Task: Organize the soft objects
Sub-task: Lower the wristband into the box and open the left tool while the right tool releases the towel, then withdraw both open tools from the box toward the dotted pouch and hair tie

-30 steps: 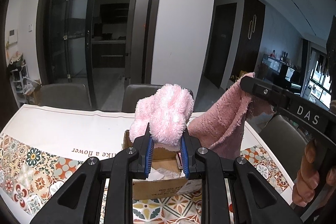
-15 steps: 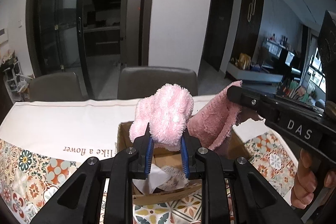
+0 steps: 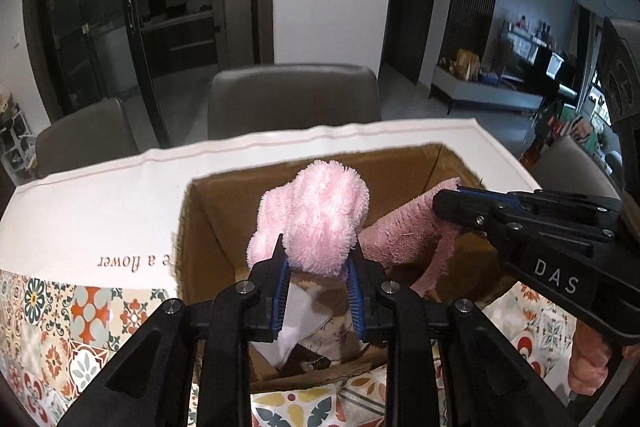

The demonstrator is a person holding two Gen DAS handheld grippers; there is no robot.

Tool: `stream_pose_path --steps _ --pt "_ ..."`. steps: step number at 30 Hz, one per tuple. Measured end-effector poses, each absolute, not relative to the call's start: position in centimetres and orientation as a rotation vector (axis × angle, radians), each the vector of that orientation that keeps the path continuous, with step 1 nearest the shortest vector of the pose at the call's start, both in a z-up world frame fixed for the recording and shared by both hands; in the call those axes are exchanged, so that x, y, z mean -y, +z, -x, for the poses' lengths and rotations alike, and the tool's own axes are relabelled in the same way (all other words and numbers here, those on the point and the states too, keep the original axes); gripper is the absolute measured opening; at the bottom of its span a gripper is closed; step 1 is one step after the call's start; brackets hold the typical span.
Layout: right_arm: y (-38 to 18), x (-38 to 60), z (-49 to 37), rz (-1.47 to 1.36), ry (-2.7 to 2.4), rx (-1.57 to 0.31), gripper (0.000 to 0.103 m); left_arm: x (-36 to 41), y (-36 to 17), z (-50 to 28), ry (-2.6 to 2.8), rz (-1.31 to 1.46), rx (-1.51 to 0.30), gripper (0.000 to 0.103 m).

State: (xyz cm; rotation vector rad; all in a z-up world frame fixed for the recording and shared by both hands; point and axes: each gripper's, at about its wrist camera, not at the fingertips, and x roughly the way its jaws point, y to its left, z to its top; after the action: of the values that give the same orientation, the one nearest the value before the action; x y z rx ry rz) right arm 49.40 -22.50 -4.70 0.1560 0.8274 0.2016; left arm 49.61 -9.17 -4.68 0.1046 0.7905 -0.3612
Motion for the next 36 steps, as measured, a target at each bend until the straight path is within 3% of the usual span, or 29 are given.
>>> stream_pose_path --steps 3,10,14,36 --pt "-5.8 22.8 -49.6 -0.153 0.194 -0.865 0.005 9.2 -5.5 -49.8 -0.365 -0.116 -0.818 0.030" --pt "-6.8 22.9 -49.6 -0.130 0.186 -0.909 0.006 9.2 -5.8 -49.6 -0.351 -0.133 -0.836 0.053" --pt "-6.7 23.1 -49.4 -0.135 0.170 -0.910 0.031 9.3 -5.2 -49.1 -0.343 -0.138 -0.821 0.059" --pt "-1.1 24.3 -43.1 -0.161 0.128 -0.778 0.033 8.5 0.8 -42.0 -0.309 -0.089 -0.673 0.061"
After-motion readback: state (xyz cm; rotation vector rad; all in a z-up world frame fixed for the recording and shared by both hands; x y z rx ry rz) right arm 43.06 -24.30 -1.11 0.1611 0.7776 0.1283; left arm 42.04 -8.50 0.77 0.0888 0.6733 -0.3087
